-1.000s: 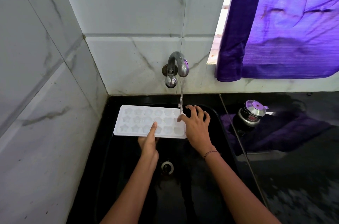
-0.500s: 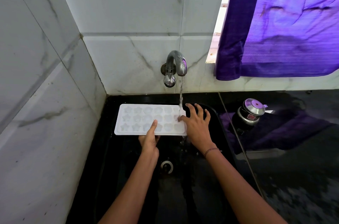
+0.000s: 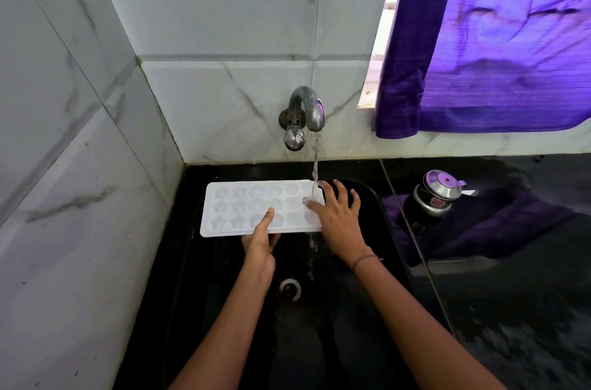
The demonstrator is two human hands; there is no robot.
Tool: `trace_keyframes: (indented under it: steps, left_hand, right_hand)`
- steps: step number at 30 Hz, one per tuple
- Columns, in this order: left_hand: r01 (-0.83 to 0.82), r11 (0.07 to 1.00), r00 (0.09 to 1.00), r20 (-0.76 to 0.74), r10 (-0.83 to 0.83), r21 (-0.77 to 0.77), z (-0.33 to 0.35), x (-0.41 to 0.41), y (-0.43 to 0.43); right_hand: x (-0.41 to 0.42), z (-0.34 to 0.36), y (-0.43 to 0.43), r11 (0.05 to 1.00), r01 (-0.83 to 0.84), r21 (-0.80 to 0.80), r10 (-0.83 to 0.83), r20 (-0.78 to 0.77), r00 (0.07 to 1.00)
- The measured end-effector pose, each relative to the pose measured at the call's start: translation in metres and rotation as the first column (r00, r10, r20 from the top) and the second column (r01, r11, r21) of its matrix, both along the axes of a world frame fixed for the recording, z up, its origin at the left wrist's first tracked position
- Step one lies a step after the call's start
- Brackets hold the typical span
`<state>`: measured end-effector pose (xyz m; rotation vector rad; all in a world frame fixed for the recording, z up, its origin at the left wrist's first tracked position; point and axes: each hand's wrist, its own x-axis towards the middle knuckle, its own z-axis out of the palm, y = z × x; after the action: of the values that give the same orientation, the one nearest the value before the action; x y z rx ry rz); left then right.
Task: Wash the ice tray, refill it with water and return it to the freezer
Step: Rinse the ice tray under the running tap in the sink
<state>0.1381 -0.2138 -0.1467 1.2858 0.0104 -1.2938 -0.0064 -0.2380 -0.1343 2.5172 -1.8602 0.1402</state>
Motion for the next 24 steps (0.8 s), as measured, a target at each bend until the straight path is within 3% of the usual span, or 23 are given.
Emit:
trace_keyframes:
  steps: [7,13,17,24]
  left_hand:
    - [0.022,1.000,1.000,0.011,-0.023,0.010,-0.001,0.007,-0.003]
    - [0.008,0.999,1.000,-0.014,-0.008,-0.039,-0.003,0.014,-0.006]
    - [0.003,0.997,0.998,-0.055,-0.008,-0.076,-0.004,0.018,-0.006]
    - [0.041,0.991,0.995,-0.089,-0.053,-0.127,-0.003,0.021,-0.007]
  right_hand:
    - [-0.004,-0.013,0.011,0.995,-0.049,-0.089,0.067,0.210,0.976]
    - [-0.008,-0.026,0.013,0.989,0.019,-0.146,0.003,0.149,0.989]
    - [-0.006,-0.023,0.010,0.991,-0.062,-0.118,0.079,0.137,0.987]
    - [-0.007,-0.019,0.002,0.988,-0.044,-0.146,0.055,0.071,0.996]
